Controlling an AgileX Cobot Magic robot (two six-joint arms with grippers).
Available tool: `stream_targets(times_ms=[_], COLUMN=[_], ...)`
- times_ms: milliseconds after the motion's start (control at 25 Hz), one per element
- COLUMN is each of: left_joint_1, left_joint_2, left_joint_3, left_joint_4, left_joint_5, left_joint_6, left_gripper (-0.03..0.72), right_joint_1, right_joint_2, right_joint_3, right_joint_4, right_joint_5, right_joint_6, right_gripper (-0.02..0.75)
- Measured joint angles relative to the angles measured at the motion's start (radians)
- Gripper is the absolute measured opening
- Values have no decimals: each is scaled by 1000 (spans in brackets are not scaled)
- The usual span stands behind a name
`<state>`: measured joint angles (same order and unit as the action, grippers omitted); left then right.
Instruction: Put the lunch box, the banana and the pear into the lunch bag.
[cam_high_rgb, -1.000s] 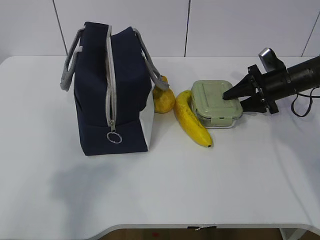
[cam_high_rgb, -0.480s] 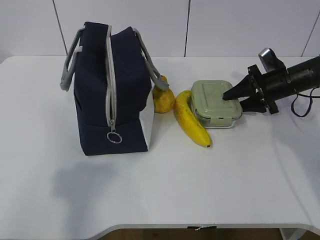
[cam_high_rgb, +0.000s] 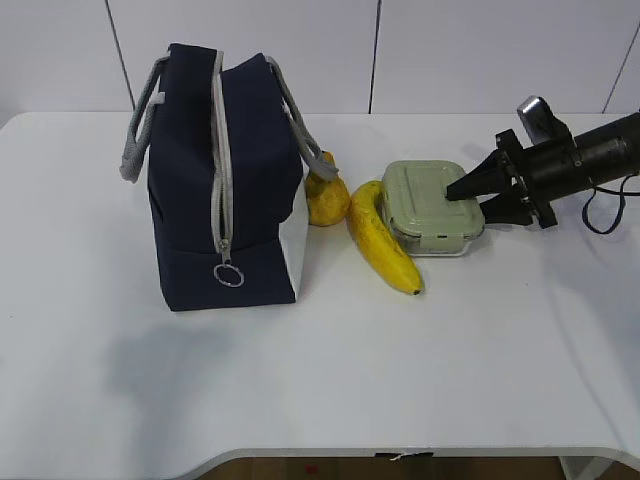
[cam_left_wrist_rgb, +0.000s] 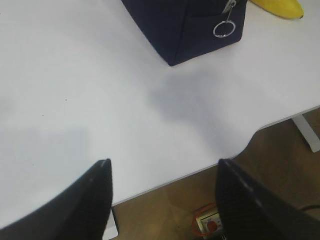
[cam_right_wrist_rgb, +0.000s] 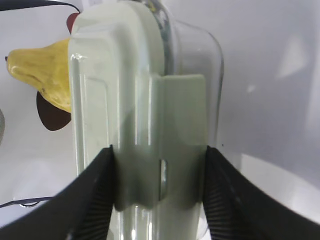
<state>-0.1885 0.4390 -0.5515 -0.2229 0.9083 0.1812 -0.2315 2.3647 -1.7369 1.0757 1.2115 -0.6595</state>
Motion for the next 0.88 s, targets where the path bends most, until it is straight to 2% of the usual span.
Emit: stream_targets(times_ms=[600,880], left_joint_1=[0,0], left_joint_2=[0,0], left_joint_3=[0,0], left_joint_4=[0,0], left_joint_5=[-5,-62], left_joint_6=[0,0], left_gripper=[486,466], right_joint_1=[0,0], right_joint_2=[0,0], right_joint_3=[0,0], right_joint_4=[0,-2], right_joint_5=[2,2], right_joint_6=[0,0], right_gripper=[363,349])
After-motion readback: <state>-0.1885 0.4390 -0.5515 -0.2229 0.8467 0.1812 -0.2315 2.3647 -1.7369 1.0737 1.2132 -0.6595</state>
